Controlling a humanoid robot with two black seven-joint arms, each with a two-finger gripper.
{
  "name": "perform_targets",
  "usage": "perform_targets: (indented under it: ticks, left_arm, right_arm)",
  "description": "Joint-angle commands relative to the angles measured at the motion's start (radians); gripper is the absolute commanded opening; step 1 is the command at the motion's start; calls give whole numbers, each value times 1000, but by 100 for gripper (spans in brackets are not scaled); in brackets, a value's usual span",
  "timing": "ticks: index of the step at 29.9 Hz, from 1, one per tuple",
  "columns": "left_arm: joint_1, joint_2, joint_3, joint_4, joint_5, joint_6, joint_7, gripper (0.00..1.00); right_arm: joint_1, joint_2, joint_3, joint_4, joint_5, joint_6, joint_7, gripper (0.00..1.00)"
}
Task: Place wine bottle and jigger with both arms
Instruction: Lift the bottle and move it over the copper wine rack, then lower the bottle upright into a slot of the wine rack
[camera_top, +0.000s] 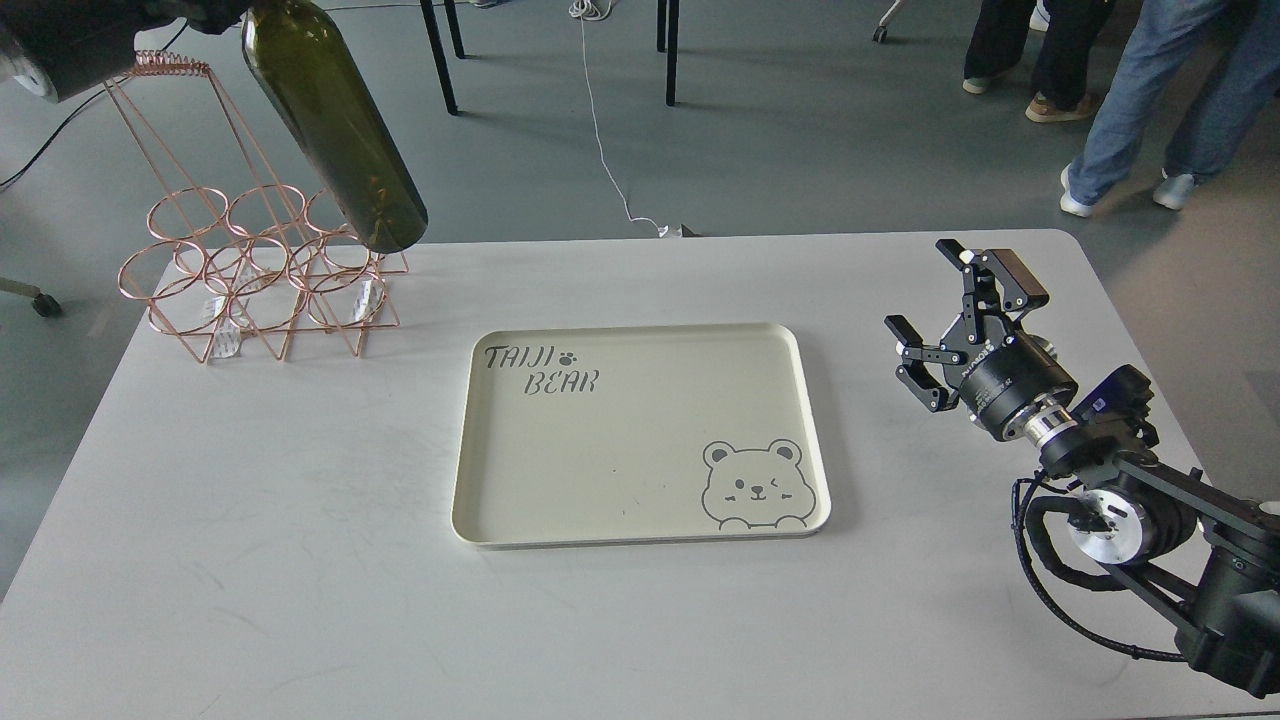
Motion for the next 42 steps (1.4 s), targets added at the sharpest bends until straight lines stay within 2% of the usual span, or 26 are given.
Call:
perform_targets:
  ticks: [1, 4, 10, 25, 42]
  left_arm:
    - [-60, 3, 92, 44, -3, 5, 0, 18]
    - [-94, 1, 146, 90, -5, 14, 0, 18]
    - [-94, -1, 155, 149, 4, 35, 0, 18]
    - [-94, -1, 186, 160, 6, 38, 0, 18]
    - [-94, -8, 241, 204, 6, 93, 0, 19]
  right_arm:
    - [-1, 0, 0, 0, 0, -1, 0, 99]
    - [-4, -1, 2, 0, 0, -1, 0, 99]
    - [-10, -1, 3, 0, 0, -3, 0, 99]
    - [-11, -1, 5, 1, 0, -3, 0, 99]
    - [-11, -1, 8, 3, 0, -3, 0, 99]
